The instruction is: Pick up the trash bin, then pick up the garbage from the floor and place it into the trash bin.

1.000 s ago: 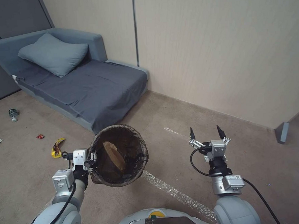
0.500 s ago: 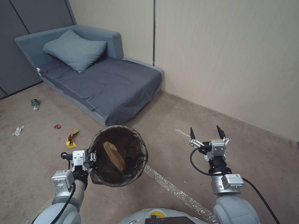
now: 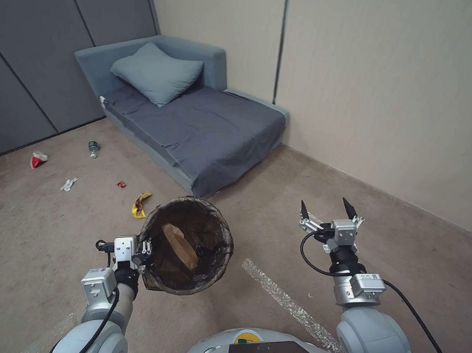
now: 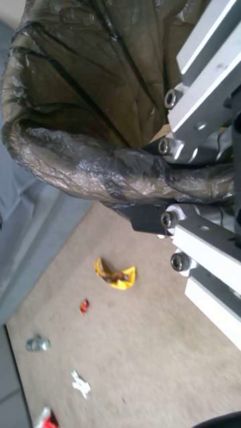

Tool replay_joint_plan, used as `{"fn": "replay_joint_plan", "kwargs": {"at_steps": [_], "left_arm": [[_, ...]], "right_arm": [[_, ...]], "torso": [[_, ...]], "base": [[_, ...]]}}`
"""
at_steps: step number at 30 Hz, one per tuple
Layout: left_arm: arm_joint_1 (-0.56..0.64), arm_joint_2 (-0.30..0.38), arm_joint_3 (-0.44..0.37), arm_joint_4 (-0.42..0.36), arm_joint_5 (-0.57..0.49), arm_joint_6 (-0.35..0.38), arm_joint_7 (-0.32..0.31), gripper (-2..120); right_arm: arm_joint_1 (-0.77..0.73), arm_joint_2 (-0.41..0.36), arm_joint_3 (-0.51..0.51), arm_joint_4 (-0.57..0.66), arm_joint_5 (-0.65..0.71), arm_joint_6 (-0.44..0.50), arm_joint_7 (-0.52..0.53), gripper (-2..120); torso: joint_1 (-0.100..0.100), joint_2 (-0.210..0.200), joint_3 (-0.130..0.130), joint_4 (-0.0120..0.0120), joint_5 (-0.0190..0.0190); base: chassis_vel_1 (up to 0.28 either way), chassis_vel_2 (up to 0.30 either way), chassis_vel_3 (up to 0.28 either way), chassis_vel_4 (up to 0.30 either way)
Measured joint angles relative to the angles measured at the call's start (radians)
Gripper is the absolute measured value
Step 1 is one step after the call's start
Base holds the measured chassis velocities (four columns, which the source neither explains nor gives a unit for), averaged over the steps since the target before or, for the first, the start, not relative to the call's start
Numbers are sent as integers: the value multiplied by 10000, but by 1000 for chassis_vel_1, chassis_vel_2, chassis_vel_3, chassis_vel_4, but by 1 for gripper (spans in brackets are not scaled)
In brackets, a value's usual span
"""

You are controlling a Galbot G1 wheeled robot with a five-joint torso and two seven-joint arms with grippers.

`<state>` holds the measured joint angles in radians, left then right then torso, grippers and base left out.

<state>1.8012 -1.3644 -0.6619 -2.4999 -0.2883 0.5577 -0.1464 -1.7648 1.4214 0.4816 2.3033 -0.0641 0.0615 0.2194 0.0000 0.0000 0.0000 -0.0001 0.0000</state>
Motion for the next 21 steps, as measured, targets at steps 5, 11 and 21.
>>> {"fn": "replay_joint_plan", "kwargs": {"at_steps": [5,11,21], "left_arm": [[29,-24,0,0,3,-15,-1,5],[48,-42,9,0,19,-35,-2,5],[57,-51,9,0,39,-46,0,5]], "right_arm": [[-1,1,-1,1,2,-3,19,100],[-1,-2,-2,1,1,-8,35,100],[56,-3,-8,-43,2,-34,47,100]], "torso": [[0,0,0,1,0],[0,0,0,1,0],[0,0,0,1,0]], "base": [[80,76,81,89],[91,86,83,98],[79,76,81,76]]}}
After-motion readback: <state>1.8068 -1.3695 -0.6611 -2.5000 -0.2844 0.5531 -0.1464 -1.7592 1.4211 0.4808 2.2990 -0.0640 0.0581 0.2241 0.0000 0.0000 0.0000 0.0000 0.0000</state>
